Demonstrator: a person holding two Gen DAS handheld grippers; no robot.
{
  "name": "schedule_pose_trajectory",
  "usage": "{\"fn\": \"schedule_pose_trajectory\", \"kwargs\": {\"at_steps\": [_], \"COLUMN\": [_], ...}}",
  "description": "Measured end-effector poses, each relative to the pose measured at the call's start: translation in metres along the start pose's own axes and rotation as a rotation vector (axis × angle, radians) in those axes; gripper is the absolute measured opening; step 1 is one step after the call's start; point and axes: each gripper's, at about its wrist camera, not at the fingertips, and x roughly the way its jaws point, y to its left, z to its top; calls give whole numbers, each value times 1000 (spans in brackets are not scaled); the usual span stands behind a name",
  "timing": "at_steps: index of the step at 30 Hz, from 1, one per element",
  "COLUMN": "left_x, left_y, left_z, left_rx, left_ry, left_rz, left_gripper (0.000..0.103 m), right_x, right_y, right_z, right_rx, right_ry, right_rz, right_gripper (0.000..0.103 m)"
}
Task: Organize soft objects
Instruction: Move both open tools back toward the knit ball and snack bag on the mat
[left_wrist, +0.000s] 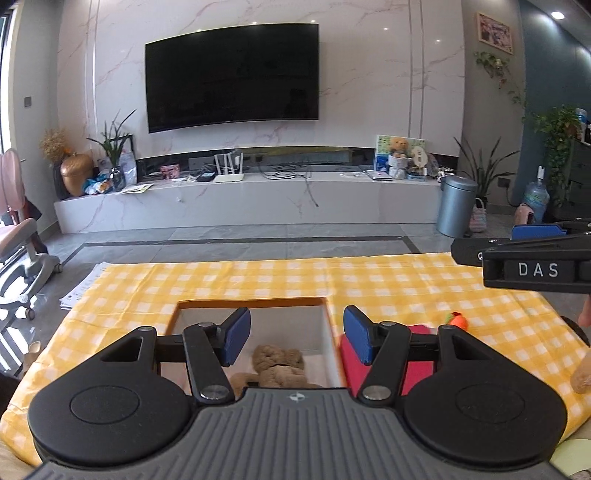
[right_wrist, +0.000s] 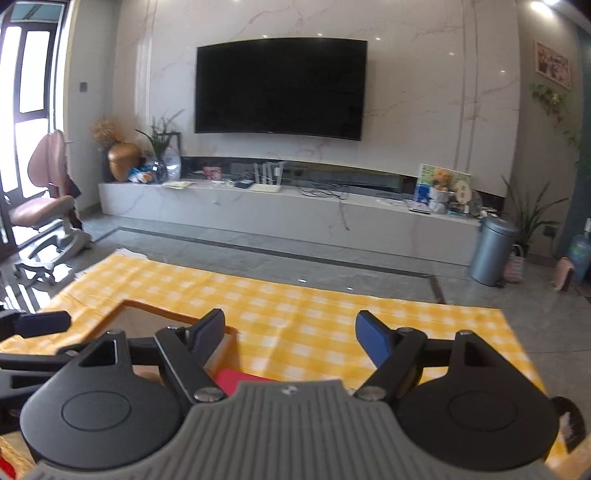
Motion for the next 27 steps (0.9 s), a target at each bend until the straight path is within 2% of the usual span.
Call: {"fn": "schedule_pose_trajectory", "kwargs": {"at_steps": [6, 7, 12, 17, 20, 27], "left_x": [4, 5, 12, 27, 37, 74], "left_y": [-39, -46, -88, -135, -161, -196], "left_z": [1, 1, -4, -14, -22, -31], "left_rx": [31, 40, 103, 188, 231, 285], "left_ry": [11, 15, 29, 68, 89, 158], "left_rz": [-50, -60, -97, -107, -115, -145], "left_gripper": [69, 69, 69, 69, 69, 69], "right_x": [-10, -10, 1, 26, 47, 96], "right_y": [-51, -58, -94, -126, -137, -167], "right_z": [-5, -7, -16, -27, -29, -50], "right_rx": [54, 54, 46, 94, 99, 214], "right_ry": [12, 19, 75, 156, 199, 294], "right_rz": [-102, -114, -167, -150, -110, -46], "right_gripper": [78, 81, 81, 81, 82, 82]}}
